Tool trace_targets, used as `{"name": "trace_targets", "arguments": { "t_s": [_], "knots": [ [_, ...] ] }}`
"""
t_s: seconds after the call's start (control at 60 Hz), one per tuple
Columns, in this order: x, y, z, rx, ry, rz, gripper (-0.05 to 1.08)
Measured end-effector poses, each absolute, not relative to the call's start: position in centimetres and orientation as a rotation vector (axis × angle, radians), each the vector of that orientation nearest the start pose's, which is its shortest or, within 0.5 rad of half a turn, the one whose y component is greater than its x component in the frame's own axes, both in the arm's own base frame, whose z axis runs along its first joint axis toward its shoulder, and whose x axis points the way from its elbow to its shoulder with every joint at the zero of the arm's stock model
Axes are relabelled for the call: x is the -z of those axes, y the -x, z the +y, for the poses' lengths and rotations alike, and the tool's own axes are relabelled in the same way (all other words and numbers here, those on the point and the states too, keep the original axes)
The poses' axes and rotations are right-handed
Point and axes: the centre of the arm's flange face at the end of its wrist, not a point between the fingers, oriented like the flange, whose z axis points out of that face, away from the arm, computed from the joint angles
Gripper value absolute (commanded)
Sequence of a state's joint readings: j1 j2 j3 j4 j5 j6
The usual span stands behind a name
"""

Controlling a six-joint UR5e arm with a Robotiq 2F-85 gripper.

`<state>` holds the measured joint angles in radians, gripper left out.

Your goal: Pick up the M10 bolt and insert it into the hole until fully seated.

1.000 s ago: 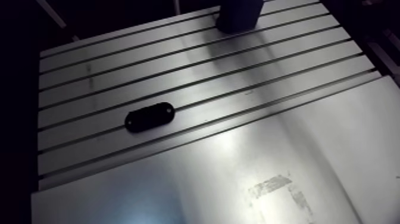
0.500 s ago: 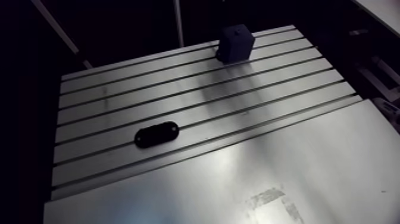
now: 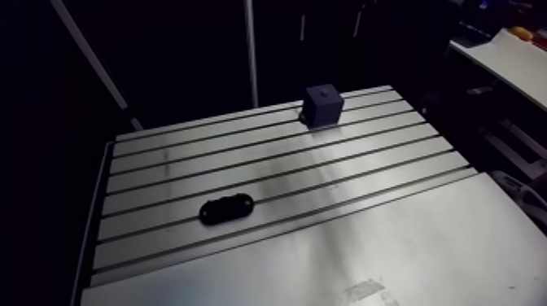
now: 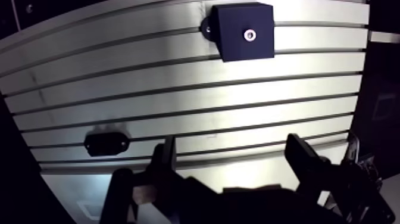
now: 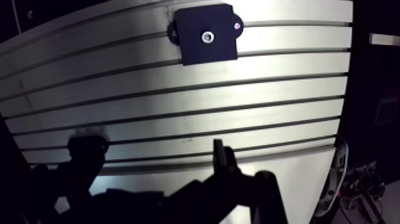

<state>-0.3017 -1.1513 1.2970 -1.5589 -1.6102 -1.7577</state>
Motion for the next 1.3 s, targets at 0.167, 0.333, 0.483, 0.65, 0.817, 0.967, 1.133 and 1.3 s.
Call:
{"name": "trace_targets", "arguments": {
  "t_s": [0.167,0.333,0.483,0.65,0.817,0.967,1.133,1.3],
  "knots": [
    [-40.2,63.9,5.0,-0.004,-0.139,3.005,0.0],
    [-42.4,62.6,3.1,-0.004,-0.107,3.033,0.0],
    [-44.4,61.5,1.3,-0.003,-0.074,3.059,0.0],
    [-46.4,60.4,-0.8,0.0,-0.03,3.08,0.0],
    [-48.0,59.2,-3.0,0.001,0.021,3.093,0.0],
    [-48.7,58.7,-4.0,-0.003,0.046,3.096,0.0],
    [-49.0,58.6,-4.4,-0.014,0.058,3.098,0.0],
    [-49.6,58.9,-4.6,-0.029,0.07,3.103,0.0]
  ]
}}
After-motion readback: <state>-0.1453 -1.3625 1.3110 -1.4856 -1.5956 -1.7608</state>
